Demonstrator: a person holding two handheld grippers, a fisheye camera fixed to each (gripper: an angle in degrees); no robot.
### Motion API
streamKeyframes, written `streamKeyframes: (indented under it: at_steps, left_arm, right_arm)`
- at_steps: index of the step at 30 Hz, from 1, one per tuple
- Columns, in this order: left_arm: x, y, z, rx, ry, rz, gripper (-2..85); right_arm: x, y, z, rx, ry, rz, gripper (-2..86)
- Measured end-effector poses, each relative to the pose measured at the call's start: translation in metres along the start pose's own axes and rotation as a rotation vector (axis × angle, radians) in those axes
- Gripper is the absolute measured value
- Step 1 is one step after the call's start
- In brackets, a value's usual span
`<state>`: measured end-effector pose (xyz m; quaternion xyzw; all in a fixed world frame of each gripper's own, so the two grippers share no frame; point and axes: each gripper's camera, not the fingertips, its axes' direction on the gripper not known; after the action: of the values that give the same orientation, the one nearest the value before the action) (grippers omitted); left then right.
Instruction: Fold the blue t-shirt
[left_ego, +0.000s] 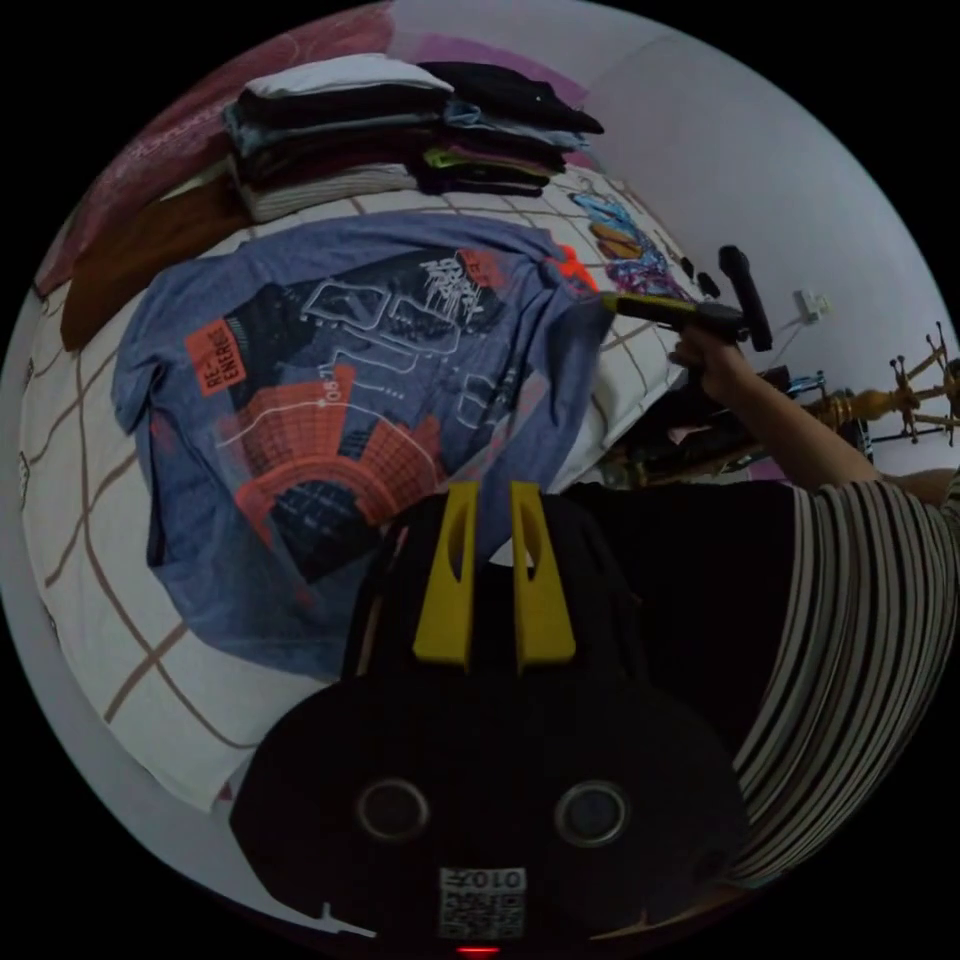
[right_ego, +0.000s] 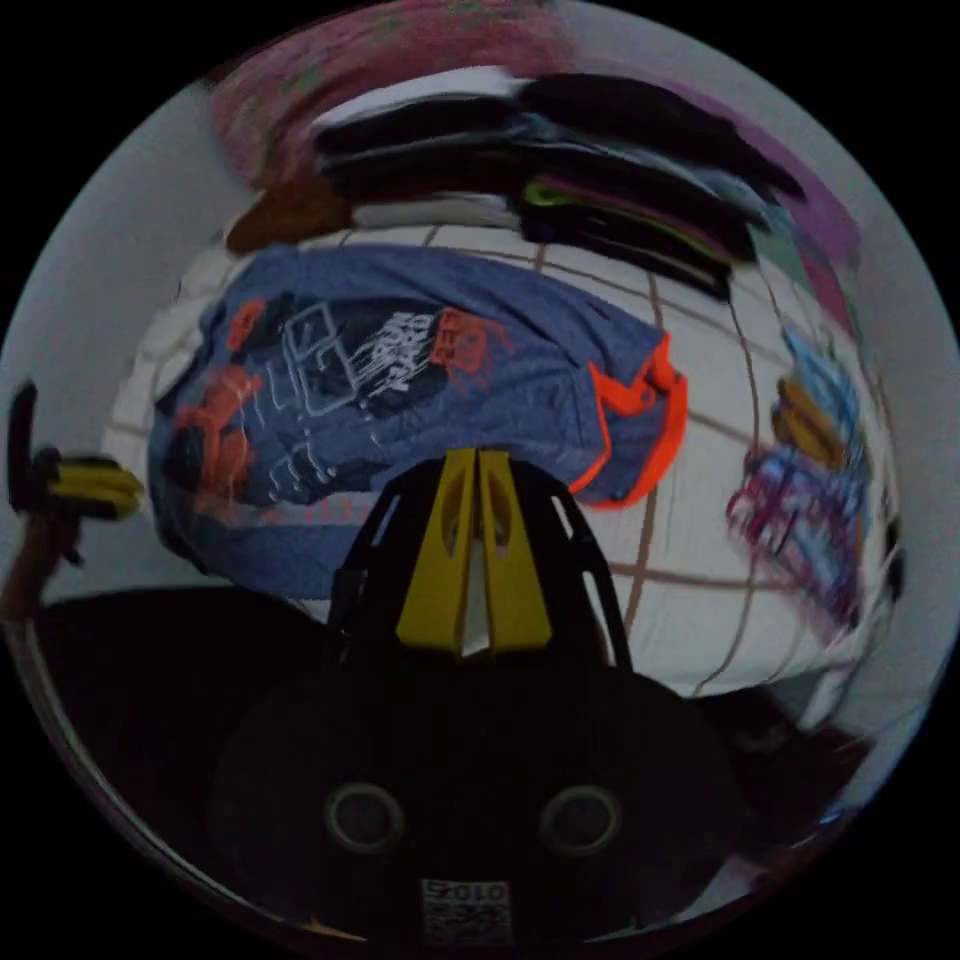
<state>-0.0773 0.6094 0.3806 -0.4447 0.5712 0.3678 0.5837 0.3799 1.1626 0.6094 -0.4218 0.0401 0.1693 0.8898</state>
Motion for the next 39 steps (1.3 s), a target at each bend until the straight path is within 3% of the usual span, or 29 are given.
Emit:
streamKeyframes:
  at_steps: [2, 5, 7, 10, 15, 25, 39]
  left_arm:
    - [0.003, 0.001, 0.003, -0.014, 0.022, -0.013, 5.8]
    - [0.008, 0.006, 0.003, -0.026, 0.020, -0.024, 5.8]
    - [0.010, 0.013, -0.003, -0.007, -0.003, -0.045, 5.8]
    - [0.007, 0.027, -0.008, 0.033, 0.005, -0.107, 5.8]
    - [0.011, 0.052, -0.003, 0.033, 0.012, -0.209, 5.7]
    - [0.050, 0.070, 0.000, -0.028, -0.046, -0.245, 5.5]
    - [0.109, 0.066, 0.010, -0.046, -0.045, -0.254, 5.3]
  right_arm:
    - [-0.040, -0.014, 0.006, -0.014, 0.147, -0.234, 4.9]
    - [-0.075, -0.020, 0.017, -0.031, 0.026, -0.388, 10.2]
    - [-0.076, -0.017, 0.022, -0.098, -0.118, -0.389, 10.6]
    - [-0.053, 0.004, 0.019, -0.034, -0.274, -0.314, 9.1]
    - [0.010, 0.028, 0.019, -0.006, -0.180, -0.075, 8.3]
    - [0.018, -0.003, 0.029, -0.025, -0.145, -0.115, 8.1]
    - [0.014, 0.032, 0.017, -0.074, -0.213, -0.122, 7.1]
